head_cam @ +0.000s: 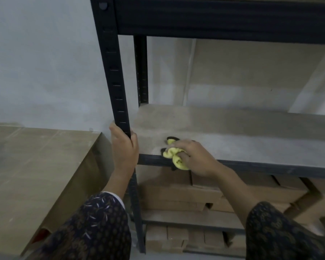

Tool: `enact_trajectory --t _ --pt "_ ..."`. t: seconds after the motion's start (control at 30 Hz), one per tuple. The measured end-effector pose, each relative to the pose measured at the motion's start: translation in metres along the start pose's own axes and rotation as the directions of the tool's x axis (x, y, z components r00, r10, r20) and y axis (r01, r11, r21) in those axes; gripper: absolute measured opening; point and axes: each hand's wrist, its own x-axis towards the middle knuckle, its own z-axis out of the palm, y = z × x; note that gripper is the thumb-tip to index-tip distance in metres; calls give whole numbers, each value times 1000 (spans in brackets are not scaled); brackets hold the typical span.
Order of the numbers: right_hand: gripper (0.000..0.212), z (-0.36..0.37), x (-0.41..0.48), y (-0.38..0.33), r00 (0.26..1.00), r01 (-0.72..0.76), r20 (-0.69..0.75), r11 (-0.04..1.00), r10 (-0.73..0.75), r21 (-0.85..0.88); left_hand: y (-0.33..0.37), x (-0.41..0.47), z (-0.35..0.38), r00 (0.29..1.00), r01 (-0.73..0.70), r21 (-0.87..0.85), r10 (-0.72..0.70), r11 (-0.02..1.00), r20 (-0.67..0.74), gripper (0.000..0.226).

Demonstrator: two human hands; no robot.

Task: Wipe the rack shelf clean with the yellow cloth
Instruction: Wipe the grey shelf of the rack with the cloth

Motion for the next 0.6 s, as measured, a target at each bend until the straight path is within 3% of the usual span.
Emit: enact_trajectory --t 0.1,0.2,0.27,0.37,0.47,0.53,0.6 --pt "35 -14 -16 -11 996 4 88 991 -16 135 1 0 -3 1000 2 3 -2 1000 19 35" --pt "31 -32 -7 -2 984 -81 -138 972 113 223 1 0 -5 1000 -7 -19 8 1000 28 34" --pt "28 -37 18 26 906 -262 -310 957 288 125 -1 0 -4 1000 -7 -25 8 1000 28 34" --pt "26 -25 53 66 845 -446 -331 895 419 -6 -2 -1 -2 1000 -5 -25 6 1000 24 35" --pt "28 -10 87 83 859 -470 -335 855 386 -220 -3 0 0 1000 -3 -23 3 1000 9 38" --pt "35 -8 116 86 866 -478 -302 836 398 -269 -4 0 3 1000 16 -20 -17 1000 -6 40" --pt "30 -5 148 93 899 -429 -218 865 380 -262 -4 0 4 999 38 -20 -38 999 -16 42"
